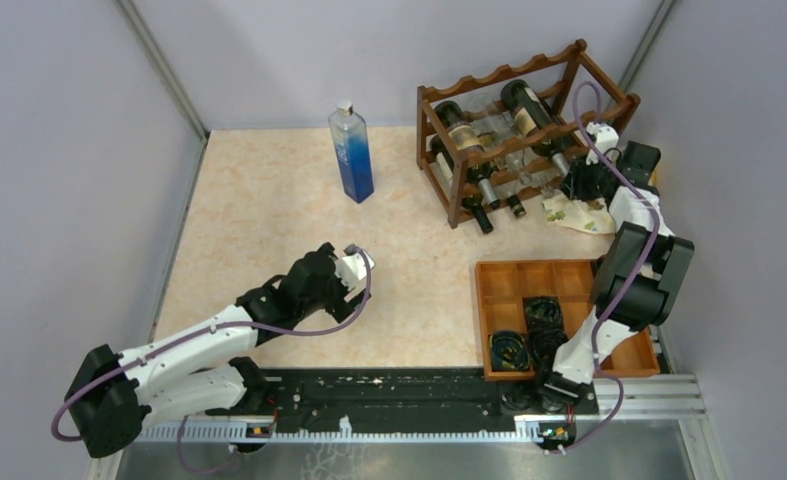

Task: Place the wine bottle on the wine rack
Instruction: Pick up the wine bottle from the center of the board.

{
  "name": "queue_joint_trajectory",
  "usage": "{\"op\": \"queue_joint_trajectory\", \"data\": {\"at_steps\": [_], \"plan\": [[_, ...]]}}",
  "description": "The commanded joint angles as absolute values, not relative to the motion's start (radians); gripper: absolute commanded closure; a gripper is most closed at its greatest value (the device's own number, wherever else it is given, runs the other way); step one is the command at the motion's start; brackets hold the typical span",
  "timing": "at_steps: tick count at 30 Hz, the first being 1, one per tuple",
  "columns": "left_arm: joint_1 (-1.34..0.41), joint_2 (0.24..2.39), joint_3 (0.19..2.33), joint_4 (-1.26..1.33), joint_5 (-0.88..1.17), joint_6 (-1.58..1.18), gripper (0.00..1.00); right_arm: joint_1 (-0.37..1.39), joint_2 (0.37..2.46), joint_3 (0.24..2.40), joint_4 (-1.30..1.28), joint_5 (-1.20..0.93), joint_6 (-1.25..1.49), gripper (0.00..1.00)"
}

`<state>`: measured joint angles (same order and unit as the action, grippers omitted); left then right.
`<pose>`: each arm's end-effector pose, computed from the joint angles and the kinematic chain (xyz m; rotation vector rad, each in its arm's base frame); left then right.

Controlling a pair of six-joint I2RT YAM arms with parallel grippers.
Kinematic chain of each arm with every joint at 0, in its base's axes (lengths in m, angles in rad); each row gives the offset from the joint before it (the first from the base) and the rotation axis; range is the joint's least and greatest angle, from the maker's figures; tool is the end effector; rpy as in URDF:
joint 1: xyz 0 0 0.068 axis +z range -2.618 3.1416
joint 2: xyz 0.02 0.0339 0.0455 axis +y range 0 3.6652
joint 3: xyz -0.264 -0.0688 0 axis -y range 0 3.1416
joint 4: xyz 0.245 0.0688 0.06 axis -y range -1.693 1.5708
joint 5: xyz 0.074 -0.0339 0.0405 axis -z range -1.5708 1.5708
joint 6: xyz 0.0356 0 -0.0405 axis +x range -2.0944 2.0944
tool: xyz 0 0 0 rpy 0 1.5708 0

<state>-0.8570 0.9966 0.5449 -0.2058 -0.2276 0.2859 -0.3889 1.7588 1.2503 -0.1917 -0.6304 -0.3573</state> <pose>0.1431 -0.1529 0.2158 1.0888 1.9223 -0.0634 0.3699 -0.1289 0.2398 -0.2862 2.1119 0.2826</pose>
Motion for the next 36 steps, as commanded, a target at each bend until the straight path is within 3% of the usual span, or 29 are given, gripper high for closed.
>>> {"op": "queue_joint_trajectory", "data": {"at_steps": [1,6,13,15,20,24,29,36], "plan": [[-0.853,0.98,0.572,-0.213,-0.209,0.295,0.01,-0.384,1.759,1.325,-0.158,-0.652,-0.356,0.68],[-0.854,0.982,0.571,-0.213,-0.21,0.296,0.01,-0.362,1.775,1.365,-0.154,-0.647,-0.344,0.82],[-0.853,0.981,0.572,-0.213,-0.21,0.295,0.01,-0.333,1.799,1.406,-0.166,-0.614,-0.332,0.83],[-0.854,0.98,0.571,-0.214,-0.209,0.294,0.01,-0.333,1.804,1.412,-0.178,-0.601,-0.33,0.76],[-0.854,0.979,0.573,-0.213,-0.206,0.294,0.01,-0.334,1.777,1.382,-0.198,-0.553,-0.356,0.4],[-0.853,0.976,0.573,-0.213,-0.204,0.293,0.01,-0.355,1.731,1.353,-0.215,-0.543,-0.365,0.24],[-0.854,0.96,0.575,-0.212,-0.197,0.286,0.01,-0.384,1.613,1.309,-0.292,-0.581,-0.397,0.18],[-0.853,0.891,0.607,-0.201,-0.197,0.216,0.01,-0.385,1.389,1.223,-0.476,-0.695,-0.491,0.17]]}}
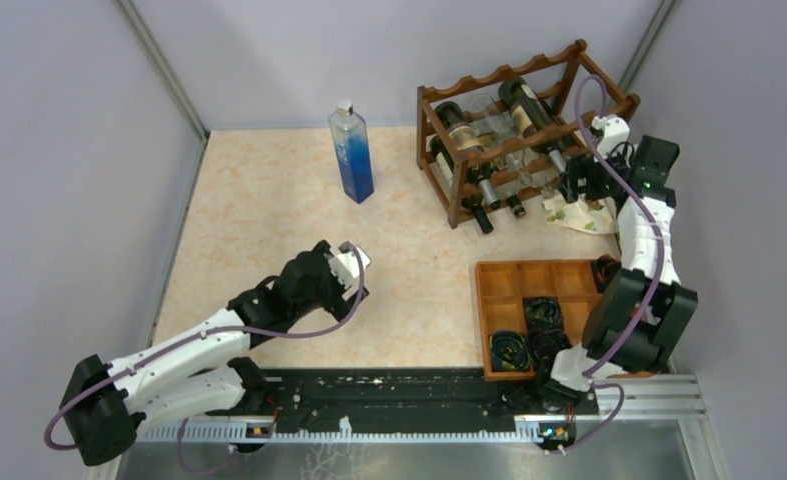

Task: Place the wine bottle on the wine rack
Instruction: Pick up the wine bottle from the center of the board.

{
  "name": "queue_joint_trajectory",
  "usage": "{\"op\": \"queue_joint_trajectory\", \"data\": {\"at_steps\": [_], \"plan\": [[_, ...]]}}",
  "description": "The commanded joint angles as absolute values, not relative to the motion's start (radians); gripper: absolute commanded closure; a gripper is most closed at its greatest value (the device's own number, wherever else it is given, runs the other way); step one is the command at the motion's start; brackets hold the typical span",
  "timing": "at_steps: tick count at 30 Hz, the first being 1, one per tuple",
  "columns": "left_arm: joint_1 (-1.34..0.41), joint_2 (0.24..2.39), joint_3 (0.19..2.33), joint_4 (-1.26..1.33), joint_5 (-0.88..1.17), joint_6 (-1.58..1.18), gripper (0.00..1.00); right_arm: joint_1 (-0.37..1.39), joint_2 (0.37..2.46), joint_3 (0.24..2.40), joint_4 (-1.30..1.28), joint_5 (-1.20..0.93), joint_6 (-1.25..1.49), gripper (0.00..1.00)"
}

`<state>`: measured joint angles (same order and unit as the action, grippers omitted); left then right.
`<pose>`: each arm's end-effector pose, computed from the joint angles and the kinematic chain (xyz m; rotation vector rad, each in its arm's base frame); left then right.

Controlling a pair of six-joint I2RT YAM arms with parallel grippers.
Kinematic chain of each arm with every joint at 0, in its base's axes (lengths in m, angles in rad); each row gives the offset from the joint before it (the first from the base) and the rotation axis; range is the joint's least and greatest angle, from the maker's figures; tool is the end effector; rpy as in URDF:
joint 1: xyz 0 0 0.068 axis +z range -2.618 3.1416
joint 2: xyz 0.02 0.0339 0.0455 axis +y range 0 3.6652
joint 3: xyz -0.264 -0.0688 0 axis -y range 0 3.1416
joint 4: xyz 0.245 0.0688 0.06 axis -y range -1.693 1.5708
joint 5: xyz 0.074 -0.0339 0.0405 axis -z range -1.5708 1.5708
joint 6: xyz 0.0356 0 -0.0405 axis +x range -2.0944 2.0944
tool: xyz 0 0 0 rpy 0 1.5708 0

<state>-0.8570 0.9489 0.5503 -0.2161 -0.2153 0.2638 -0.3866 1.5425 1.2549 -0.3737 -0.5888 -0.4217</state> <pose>0.1394 -0.1493 0.2255 1.0494 1.9007 -0.1042 0.3282 -0.1122 0.3018 -0.3463 2.0834 0.1808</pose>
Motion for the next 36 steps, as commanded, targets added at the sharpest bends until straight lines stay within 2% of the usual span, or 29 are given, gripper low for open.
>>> {"op": "queue_joint_trajectory", "data": {"at_steps": [1,4,6,8,11,14,17,20,23,28,32,36], "plan": [[-0.853,0.867,0.609,-0.181,-0.193,0.203,0.01,-0.385,1.359,1.208,-0.498,-0.724,-0.499,0.17],[-0.848,0.789,0.611,-0.093,-0.148,0.13,0.01,-0.384,1.269,1.149,-0.534,-0.857,-0.508,0.16],[-0.825,0.754,0.611,-0.029,-0.098,0.063,0.01,-0.384,1.21,1.083,-0.501,-0.97,-0.469,0.12],[-0.794,0.734,0.609,0.039,-0.051,-0.013,0.01,-0.384,1.159,0.988,-0.422,-1.091,-0.413,0.06],[-0.735,0.715,0.568,0.165,-0.014,-0.132,0.01,-0.375,1.107,0.851,-0.257,-1.214,-0.294,0.02],[-0.651,0.704,0.458,0.372,0.009,-0.22,0.01,-0.363,1.092,0.777,-0.231,-1.238,-0.3,0.02],[-0.502,0.744,0.344,0.621,0.095,-0.311,0.02,-0.364,1.092,0.761,-0.264,-1.175,-0.331,0.02],[-0.362,0.877,0.28,0.907,0.197,-0.409,0.01,-0.363,1.094,0.746,-0.268,-1.142,-0.321,0.02],[-0.287,1.079,0.312,1.132,0.301,-0.411,0.02,-0.362,1.093,0.748,-0.263,-1.147,-0.306,0.02],[-0.249,1.417,0.526,1.156,0.452,-0.294,0.02,-0.354,1.084,0.763,-0.289,-1.14,-0.318,0.02],[-0.242,1.597,0.627,1.208,0.527,-0.053,0.02,-0.354,1.075,0.77,-0.299,-1.144,-0.319,0.02],[-0.207,1.73,0.738,1.188,0.555,-0.012,0.02,-0.351,1.07,0.769,-0.296,-1.146,-0.318,0.02]]}}
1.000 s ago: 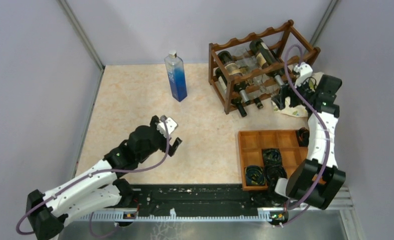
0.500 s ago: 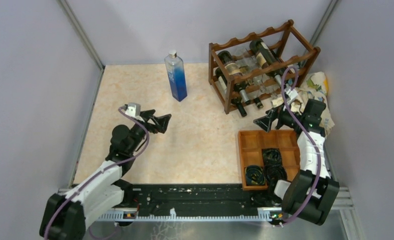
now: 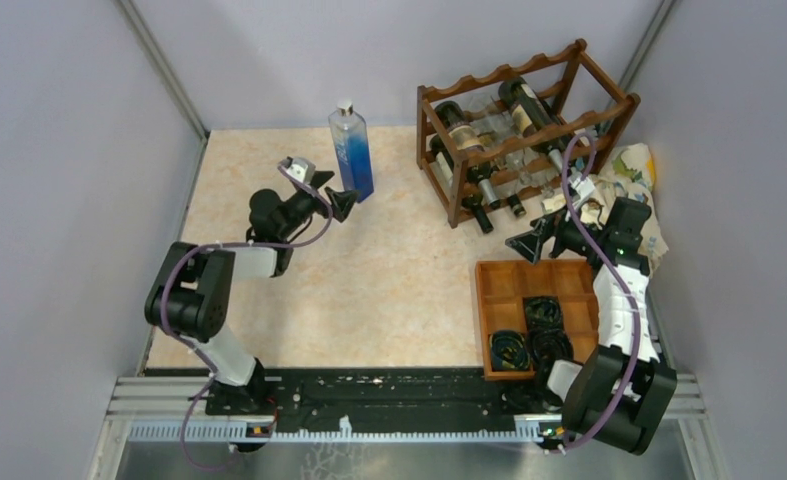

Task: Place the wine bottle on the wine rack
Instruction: Pick up the wine bottle from the center of the board.

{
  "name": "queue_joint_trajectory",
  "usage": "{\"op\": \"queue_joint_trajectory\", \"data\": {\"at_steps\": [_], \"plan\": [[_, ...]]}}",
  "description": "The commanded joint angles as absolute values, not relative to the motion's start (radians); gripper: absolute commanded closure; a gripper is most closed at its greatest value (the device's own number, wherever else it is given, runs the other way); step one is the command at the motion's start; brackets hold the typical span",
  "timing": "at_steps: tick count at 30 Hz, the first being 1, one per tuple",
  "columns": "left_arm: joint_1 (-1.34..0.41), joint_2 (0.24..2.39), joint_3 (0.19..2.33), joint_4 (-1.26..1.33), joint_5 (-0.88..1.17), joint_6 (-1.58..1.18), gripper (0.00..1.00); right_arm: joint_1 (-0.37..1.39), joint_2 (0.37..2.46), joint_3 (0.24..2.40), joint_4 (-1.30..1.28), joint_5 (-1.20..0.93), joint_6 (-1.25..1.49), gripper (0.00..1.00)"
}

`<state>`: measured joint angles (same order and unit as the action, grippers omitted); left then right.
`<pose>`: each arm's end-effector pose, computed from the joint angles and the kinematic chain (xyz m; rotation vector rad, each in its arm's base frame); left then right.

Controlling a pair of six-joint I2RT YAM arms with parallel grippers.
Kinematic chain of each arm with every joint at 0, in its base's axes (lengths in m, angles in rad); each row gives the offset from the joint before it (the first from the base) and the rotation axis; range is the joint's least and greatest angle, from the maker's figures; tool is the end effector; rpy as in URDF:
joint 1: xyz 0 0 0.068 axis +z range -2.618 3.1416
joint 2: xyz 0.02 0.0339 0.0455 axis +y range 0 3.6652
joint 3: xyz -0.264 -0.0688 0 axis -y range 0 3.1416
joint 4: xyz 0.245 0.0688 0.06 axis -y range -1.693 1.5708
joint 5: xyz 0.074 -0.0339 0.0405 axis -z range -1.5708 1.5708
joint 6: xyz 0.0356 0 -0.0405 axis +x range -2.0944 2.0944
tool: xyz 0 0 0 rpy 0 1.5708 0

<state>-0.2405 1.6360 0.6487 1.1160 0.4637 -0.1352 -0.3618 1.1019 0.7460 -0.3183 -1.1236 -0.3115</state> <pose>0.3140 -0.0934 0.2191 0.4611 1.4146 -0.6386 0.2181 -0.0482 0.2641 -0.5108 1.8540 0.8011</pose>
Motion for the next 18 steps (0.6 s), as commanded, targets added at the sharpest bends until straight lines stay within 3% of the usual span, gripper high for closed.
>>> {"op": "queue_joint_trajectory", "data": {"at_steps": [1,10,18], "plan": [[-0.199,1.76,0.758,1.196,0.559,-0.011,0.02,-0.351,1.07,0.769,-0.296,-1.146,-0.318,0.02],[-0.181,1.943,0.936,1.112,0.554,0.04,0.03,-0.346,1.076,0.769,-0.297,-1.138,-0.318,0.02],[-0.181,2.05,1.097,0.991,0.602,0.013,0.14,-0.336,1.087,0.769,-0.295,-1.119,-0.319,0.02]]}}
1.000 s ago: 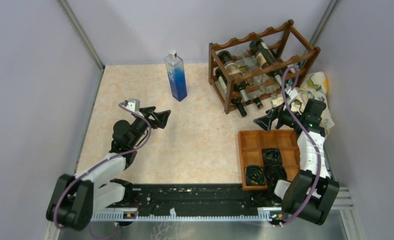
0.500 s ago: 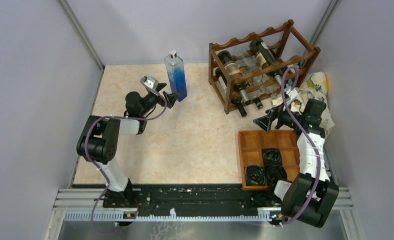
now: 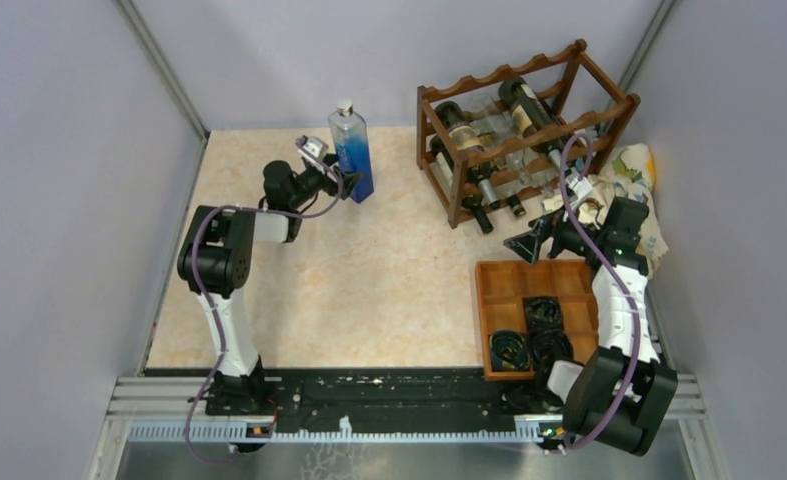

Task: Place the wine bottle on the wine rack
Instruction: Pick up the wine bottle from the center of the board.

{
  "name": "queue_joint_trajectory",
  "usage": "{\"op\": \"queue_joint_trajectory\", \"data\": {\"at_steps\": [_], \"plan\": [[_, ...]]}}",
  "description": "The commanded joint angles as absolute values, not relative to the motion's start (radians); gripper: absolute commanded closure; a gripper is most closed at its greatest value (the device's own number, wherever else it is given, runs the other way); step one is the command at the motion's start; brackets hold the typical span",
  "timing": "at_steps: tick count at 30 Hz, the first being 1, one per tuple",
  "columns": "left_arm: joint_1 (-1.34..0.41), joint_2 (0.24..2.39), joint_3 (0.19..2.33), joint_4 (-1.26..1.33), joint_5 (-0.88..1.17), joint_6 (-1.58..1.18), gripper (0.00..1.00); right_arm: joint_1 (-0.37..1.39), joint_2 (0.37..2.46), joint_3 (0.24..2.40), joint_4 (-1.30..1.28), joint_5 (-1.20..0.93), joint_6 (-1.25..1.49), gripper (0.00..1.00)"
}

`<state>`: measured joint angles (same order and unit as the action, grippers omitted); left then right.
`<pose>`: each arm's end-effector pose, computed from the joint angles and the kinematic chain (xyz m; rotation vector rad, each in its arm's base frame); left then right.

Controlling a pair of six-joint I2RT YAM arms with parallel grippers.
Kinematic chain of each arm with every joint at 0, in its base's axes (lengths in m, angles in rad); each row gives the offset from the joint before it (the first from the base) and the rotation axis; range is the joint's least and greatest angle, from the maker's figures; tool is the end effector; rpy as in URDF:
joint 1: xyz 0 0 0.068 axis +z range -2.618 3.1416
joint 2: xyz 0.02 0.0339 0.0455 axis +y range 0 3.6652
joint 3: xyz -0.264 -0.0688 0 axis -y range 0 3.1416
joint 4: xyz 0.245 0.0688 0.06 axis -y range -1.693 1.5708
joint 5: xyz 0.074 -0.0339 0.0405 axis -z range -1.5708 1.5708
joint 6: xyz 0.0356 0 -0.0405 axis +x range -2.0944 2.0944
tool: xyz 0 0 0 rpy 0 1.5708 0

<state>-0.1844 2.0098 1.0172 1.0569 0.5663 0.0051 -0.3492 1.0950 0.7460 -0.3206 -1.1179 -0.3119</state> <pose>0.4096 -0.0958 0.1868 0.5949 1.4243 -0.5680 0.2177 -0.0452 0.2652 -0.5231 1.8524 0.8007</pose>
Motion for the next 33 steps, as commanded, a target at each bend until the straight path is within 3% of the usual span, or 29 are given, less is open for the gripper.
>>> {"op": "queue_joint_trajectory", "data": {"at_steps": [1,9,14,16,20,24,33], "plan": [[-0.181,2.063,1.113,0.984,0.6,0.007,0.15,-0.336,1.088,0.769,-0.295,-1.118,-0.319,0.02],[-0.181,2.128,1.2,0.995,0.629,-0.031,0.25,-0.334,1.1,0.767,-0.296,-1.109,-0.32,0.02],[-0.181,2.148,1.237,0.994,0.669,-0.034,0.37,-0.334,1.106,0.766,-0.296,-1.106,-0.32,0.02],[-0.181,2.149,1.238,1.014,0.711,-0.032,0.47,-0.334,1.106,0.766,-0.298,-1.104,-0.321,0.02],[-0.181,2.125,1.193,1.088,0.773,-0.032,0.82,-0.333,1.106,0.767,-0.299,-1.102,-0.323,0.02],[-0.181,2.065,1.115,1.165,0.811,-0.019,1.0,-0.334,1.106,0.77,-0.306,-1.102,-0.328,0.02],[-0.181,1.841,0.955,1.166,0.975,-0.133,1.0,-0.328,1.106,0.78,-0.364,-1.168,-0.411,0.02]]}}
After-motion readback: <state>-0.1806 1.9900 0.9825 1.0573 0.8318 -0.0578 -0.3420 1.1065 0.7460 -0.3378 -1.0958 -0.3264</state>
